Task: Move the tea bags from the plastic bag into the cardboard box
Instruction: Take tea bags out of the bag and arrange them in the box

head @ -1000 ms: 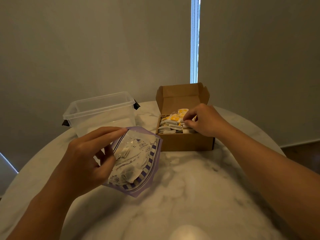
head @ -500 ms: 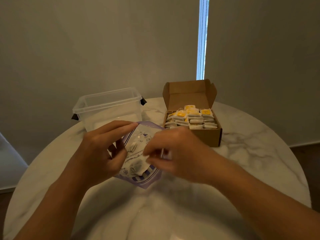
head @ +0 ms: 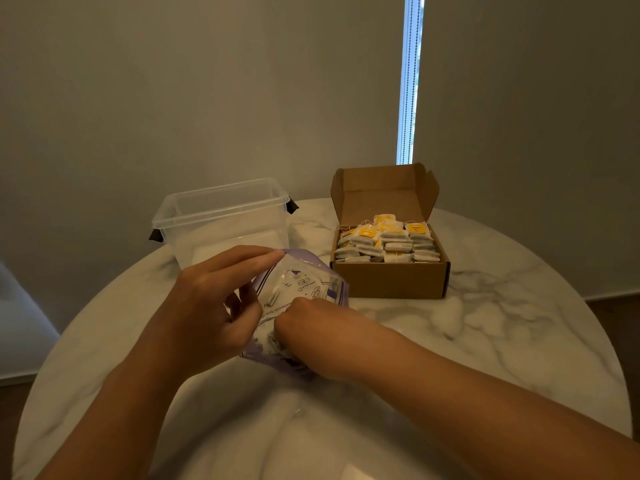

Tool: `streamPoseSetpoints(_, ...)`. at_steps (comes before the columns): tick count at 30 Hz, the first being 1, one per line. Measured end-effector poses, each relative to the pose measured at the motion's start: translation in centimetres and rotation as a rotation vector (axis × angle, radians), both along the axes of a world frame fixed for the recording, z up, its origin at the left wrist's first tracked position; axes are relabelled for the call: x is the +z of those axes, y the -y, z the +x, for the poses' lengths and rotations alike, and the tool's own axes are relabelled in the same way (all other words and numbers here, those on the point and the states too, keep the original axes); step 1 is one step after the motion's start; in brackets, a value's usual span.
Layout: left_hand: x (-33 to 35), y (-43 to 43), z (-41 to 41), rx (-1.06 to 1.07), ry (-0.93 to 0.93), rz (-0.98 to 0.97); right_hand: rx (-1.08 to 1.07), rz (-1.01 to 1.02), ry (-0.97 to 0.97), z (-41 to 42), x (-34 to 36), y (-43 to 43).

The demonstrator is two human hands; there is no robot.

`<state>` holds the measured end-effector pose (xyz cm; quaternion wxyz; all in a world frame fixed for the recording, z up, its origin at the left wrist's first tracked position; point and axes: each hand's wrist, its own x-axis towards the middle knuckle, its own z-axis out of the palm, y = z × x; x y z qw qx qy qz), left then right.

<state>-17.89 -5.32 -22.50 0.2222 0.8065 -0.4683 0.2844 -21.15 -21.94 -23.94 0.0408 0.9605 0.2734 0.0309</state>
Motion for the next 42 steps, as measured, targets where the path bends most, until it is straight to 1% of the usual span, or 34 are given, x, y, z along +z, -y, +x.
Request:
streamPoseSetpoints(4, 0.0, 0.0, 0.0, 0.012, -0.010, 0.014, 0.013, 0.002, 0.015, 0.0, -0.4, 0.1)
streamPoseSetpoints(7, -0.1, 0.0, 0.1, 0.017, -0.013, -0.001, 0.050, 0.023, 0.067, 0.0, -1.0, 0.1)
streamPoseSetpoints(11, -0.2, -0.1, 0.2, 0.009, -0.006, 0.008, 0.068, 0.132, 0.148, -0.2, -1.0, 0.4)
streamPoseSetpoints(15, -0.2, -0.1, 0.2, 0.013, -0.021, 0.015, 0.059, 0.291, 0.134, -0.6, -0.9, 0.7)
streamPoseSetpoints(18, -0.2, 0.0, 0.2, 0.021, -0.014, 0.008, 0.041, 0.453, 0.098, -1.2, -0.8, 1.3)
streamPoseSetpoints(21, 0.0, 0.1, 0.0, 0.011, -0.008, 0.013, 0.058, 0.682, 0.079, -1.9, -0.5, 2.4)
streamPoseSetpoints(23, 0.1, 0.1, -0.1, 0.010, -0.012, 0.023, 0.052, 0.816, 0.030, -2.4, -0.1, 3.4)
streamPoseSetpoints(27, 0.0, 0.0, 0.0, 0.013, -0.024, 0.027, -0.019, 1.093, -0.117, -2.9, 1.2, 6.2)
streamPoseSetpoints(30, -0.2, -0.1, 0.1, 0.019, -0.031, 0.029, -0.061, 1.272, -0.165, -2.7, 2.1, 8.5)
streamPoseSetpoints(32, -0.2, -0.1, 0.2, 0.028, -0.025, 0.039, -0.113, 1.354, -0.185, -2.2, 2.4, 10.1)
streamPoseSetpoints(38, -0.2, 0.0, 0.1, 0.021, -0.021, 0.032, -0.320, 1.349, -0.014, 2.2, 3.1, 14.8)
streamPoseSetpoints(42, -0.2, 0.0, 0.2, 0.007, -0.029, 0.024, -0.392, 1.296, 0.101, 5.6, 3.9, 16.8)
